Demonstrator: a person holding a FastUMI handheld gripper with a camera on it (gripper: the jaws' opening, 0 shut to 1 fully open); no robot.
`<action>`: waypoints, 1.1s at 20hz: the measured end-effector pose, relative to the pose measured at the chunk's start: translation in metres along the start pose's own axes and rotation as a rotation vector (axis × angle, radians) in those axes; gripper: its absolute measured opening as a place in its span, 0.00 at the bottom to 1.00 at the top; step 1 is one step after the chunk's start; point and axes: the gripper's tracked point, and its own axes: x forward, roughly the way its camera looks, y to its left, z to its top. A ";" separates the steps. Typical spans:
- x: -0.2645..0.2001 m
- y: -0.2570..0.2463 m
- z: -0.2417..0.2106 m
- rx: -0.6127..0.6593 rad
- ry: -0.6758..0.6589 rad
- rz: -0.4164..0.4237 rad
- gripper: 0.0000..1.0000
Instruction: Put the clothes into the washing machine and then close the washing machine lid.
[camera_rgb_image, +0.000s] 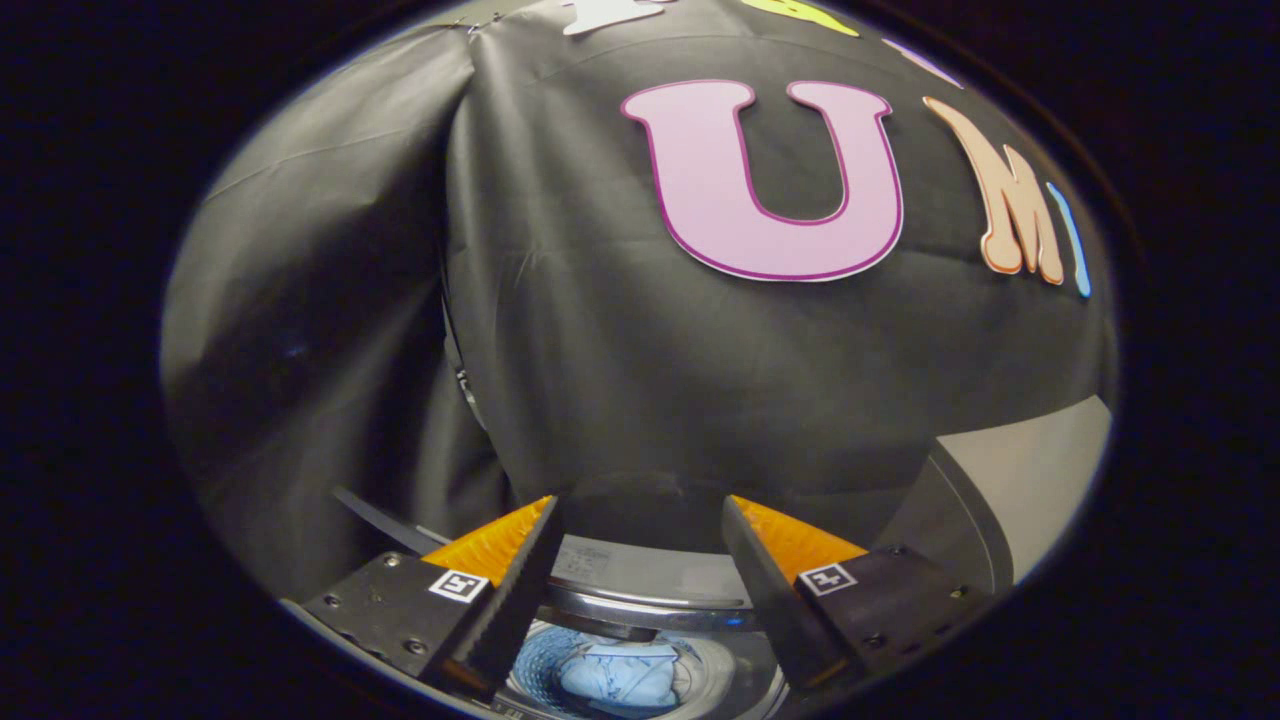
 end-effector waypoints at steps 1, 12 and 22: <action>-0.004 0.002 -0.004 -0.004 0.003 0.007 0.97; -0.066 0.055 -0.040 -0.068 -0.028 0.142 0.99; -0.166 0.074 -0.003 -0.075 -0.164 0.263 0.99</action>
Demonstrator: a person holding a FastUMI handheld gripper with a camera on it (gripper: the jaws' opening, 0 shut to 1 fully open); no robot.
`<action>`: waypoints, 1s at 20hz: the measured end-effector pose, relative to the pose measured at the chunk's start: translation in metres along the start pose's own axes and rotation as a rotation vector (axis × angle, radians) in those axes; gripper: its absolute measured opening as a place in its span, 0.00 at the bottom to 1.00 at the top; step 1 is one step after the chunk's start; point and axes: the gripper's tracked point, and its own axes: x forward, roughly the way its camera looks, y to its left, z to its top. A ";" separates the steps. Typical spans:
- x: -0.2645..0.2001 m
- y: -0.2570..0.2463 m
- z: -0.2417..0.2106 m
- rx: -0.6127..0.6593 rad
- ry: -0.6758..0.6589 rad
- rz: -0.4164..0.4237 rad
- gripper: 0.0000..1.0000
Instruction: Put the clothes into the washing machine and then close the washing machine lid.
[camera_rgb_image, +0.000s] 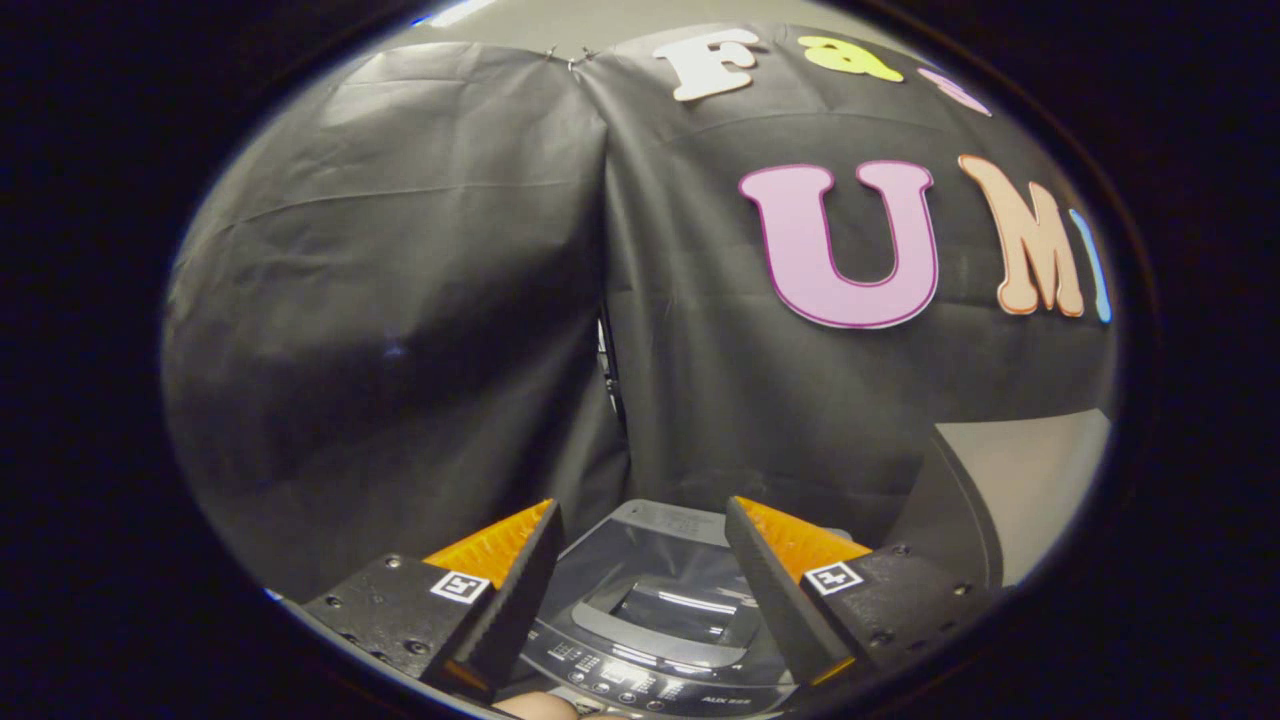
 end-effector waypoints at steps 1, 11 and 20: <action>-0.006 -0.002 0.002 -0.004 -0.001 0.000 0.99; -0.085 -0.029 0.034 -0.018 -0.114 -0.036 0.99; -0.175 -0.120 0.047 -0.018 -0.234 -0.226 0.98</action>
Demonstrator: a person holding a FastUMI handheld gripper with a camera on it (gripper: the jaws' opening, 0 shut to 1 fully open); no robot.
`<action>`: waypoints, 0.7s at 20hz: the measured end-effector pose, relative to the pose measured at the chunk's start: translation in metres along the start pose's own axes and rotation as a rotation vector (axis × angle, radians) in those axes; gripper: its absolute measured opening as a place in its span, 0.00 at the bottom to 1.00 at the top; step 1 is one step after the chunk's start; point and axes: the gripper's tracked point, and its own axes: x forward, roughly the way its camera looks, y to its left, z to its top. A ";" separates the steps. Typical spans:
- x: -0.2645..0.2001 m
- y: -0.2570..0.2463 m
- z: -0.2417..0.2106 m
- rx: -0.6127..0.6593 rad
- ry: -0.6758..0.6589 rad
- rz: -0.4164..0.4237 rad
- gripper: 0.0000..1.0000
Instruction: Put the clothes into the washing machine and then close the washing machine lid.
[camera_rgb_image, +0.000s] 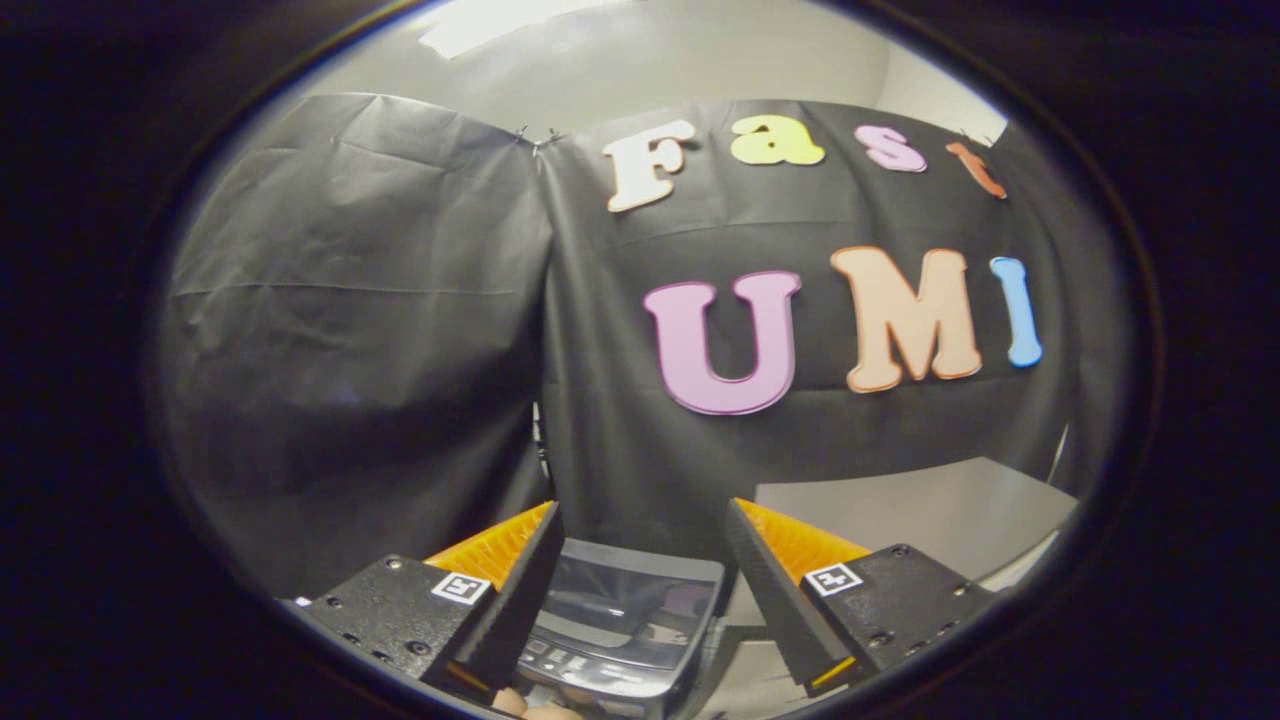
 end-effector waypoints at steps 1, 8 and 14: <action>-0.008 -0.013 -0.001 -0.001 -0.015 -0.028 0.98; -0.066 -0.106 -0.026 -0.026 -0.043 -0.234 0.98; -0.105 -0.152 -0.069 -0.028 -0.025 -0.327 0.98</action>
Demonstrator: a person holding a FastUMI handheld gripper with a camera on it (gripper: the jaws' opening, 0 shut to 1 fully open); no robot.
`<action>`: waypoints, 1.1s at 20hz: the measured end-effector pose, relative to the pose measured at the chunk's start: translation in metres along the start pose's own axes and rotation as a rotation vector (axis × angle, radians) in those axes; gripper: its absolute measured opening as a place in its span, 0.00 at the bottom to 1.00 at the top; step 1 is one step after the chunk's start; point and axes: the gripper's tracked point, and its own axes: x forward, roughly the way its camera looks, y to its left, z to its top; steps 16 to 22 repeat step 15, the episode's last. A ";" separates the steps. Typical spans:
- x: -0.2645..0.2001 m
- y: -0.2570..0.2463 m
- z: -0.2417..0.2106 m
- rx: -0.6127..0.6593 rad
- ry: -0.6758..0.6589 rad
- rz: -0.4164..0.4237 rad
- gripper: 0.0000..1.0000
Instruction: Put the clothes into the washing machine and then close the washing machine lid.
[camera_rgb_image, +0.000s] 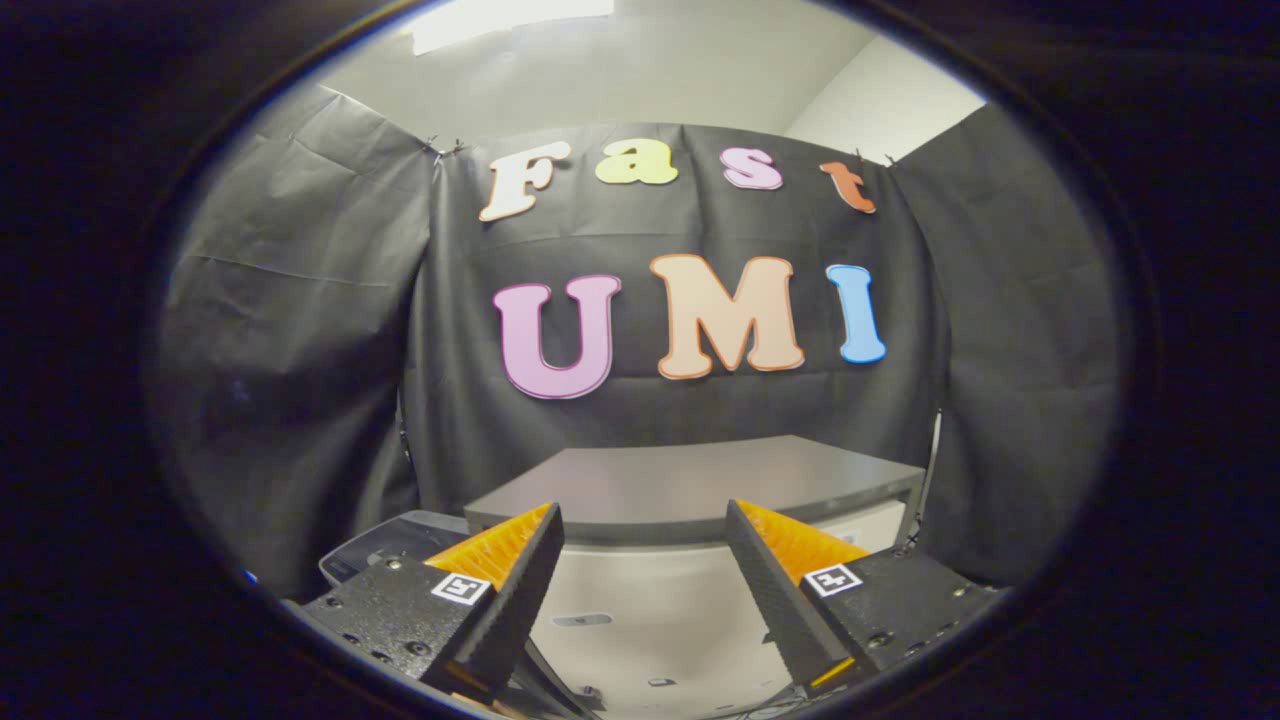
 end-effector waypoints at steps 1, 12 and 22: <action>-0.001 -0.005 -0.006 0.001 0.002 -0.007 0.98; -0.038 -0.030 -0.070 0.019 -0.021 -0.021 0.98; -0.045 -0.033 -0.084 0.031 -0.023 -0.015 0.98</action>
